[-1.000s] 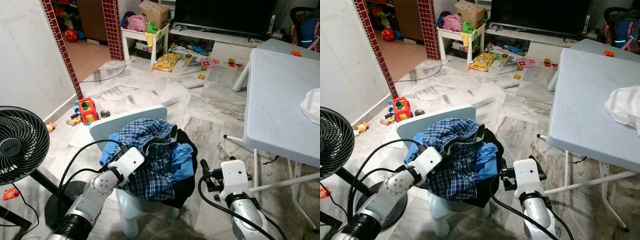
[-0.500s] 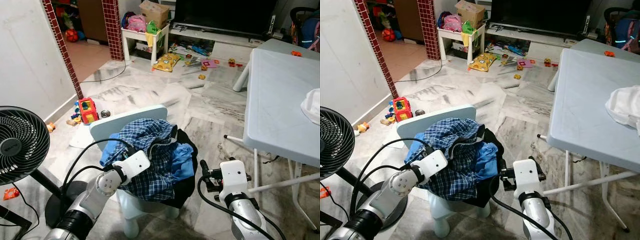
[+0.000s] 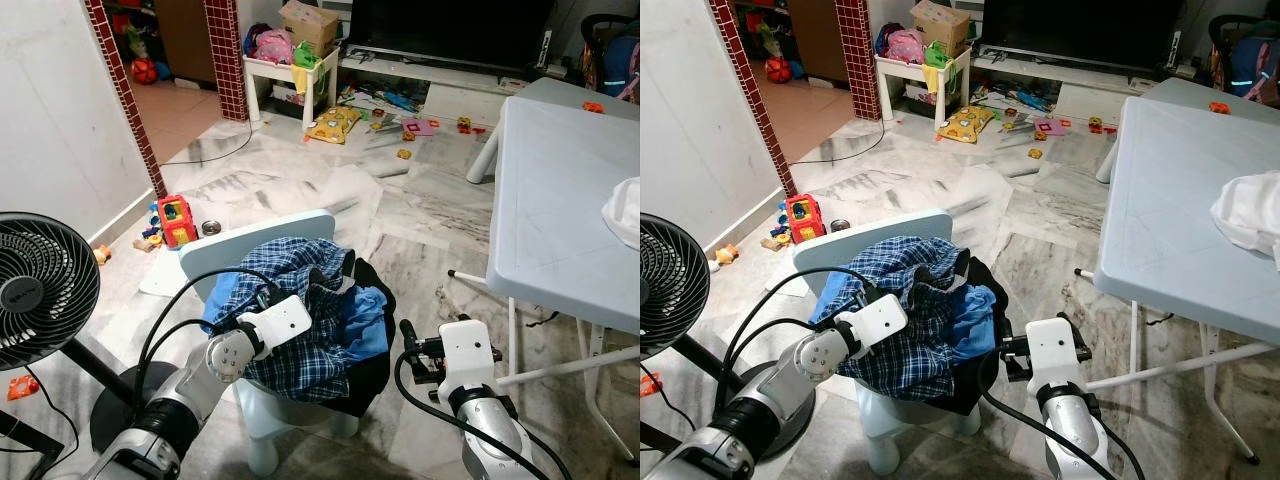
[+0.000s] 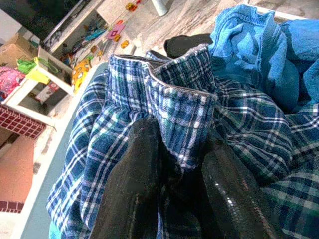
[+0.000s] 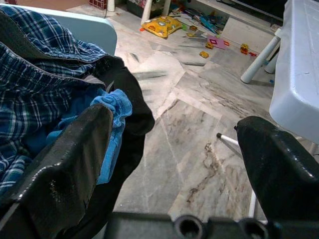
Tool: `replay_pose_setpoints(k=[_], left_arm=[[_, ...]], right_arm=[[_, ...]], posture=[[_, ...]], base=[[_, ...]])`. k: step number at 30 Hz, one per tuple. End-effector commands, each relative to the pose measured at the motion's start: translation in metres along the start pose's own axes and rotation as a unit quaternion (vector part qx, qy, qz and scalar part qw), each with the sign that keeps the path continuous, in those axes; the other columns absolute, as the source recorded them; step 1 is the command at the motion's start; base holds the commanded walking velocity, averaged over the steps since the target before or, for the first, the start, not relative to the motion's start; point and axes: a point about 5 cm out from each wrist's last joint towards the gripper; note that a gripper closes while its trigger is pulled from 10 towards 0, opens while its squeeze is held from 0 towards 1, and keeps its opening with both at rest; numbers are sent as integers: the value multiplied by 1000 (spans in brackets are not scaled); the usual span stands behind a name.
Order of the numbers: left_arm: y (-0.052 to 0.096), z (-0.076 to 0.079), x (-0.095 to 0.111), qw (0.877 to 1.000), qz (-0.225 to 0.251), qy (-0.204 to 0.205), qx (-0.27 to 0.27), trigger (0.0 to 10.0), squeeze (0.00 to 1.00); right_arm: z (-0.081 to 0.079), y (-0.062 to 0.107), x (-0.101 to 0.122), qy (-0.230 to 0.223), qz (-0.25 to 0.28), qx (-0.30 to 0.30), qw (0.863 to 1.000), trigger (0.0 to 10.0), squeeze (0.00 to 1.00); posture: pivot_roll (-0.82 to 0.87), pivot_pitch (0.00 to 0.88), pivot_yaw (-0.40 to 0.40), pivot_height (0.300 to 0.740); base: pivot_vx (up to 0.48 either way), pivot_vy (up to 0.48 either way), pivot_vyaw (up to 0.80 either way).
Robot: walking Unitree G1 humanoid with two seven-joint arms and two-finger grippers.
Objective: Hang hanger
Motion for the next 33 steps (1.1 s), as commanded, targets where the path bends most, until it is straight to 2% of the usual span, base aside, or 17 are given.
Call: replay_pose_setpoints(k=[1,11,14,15,16,17,18,19,20,23,26,28,30,33], left_arm=[[-2,-2,3,1000,10,-10,3,0,0],[0,-2,4,999,26,13,23,0,0],[0,-8,5,996,31,68,54,0,0],[0,-13,9,990,45,108,74,0,0],[1,-15,11,987,54,128,83,0,0],[2,-20,15,970,75,203,107,0,0],[3,-21,16,966,80,219,112,0,0],[5,-22,15,956,81,255,119,0,0],[5,-22,15,956,81,255,119,0,0],[9,-22,10,926,78,346,129,0,0],[17,-17,-5,904,35,399,148,0,0],[20,-16,-9,897,22,413,157,0,0],[24,-14,-19,878,-10,446,176,0,0],[27,-14,-27,857,-39,477,193,0,0]], right_arm=[[-1,0,1,1,2,1,1000,10000,0],[0,0,1,2,2,1,1000,10000,0],[0,0,1,4,3,0,1000,10000,0],[0,0,1,4,3,0,1000,10000,0],[0,0,1,5,3,0,1000,10000,0],[1,0,1,6,4,-1,1000,10000,0],[1,0,1,6,4,-1,1000,10000,0],[1,0,1,7,4,-1,1000,10000,0],[1,0,1,7,4,-1,1000,10000,0],[2,-1,2,9,4,0,1000,10000,0],[1,-3,2,11,4,4,1000,10000,0],[0,-3,2,12,4,5,1000,10000,0],[1,-3,2,14,5,7,1000,10000,0],[2,-3,3,17,5,7,1000,10000,0]], posture=[[23,0,-32,740],[26,0,-34,740],[25,0,-33,740],[25,0,-34,740],[26,0,-34,740],[28,0,-36,740],[28,0,-36,740],[30,0,-38,740],[30,0,-38,740],[37,0,-43,740],[41,0,-50,740],[42,0,-53,740],[43,0,-57,740],[42,0,-60,740]], base=[[0,0,0],[0,0,0],[0,0,0],[0,0,0],[0,0,0],[0,0,0],[0,0,0],[0,0,0],[0,0,0],[0,0,0],[0,0,0],[0,0,0],[0,0,0],[0,0,0]])
Point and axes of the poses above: a point about 5 cm out from each wrist's last joint towards the gripper, its own y axis pointing back from the gripper into the wrist, its own x axis along the axis of the wrist's last joint, z = x × y, and after that the axes turned 12 degrees about -y, right-handed
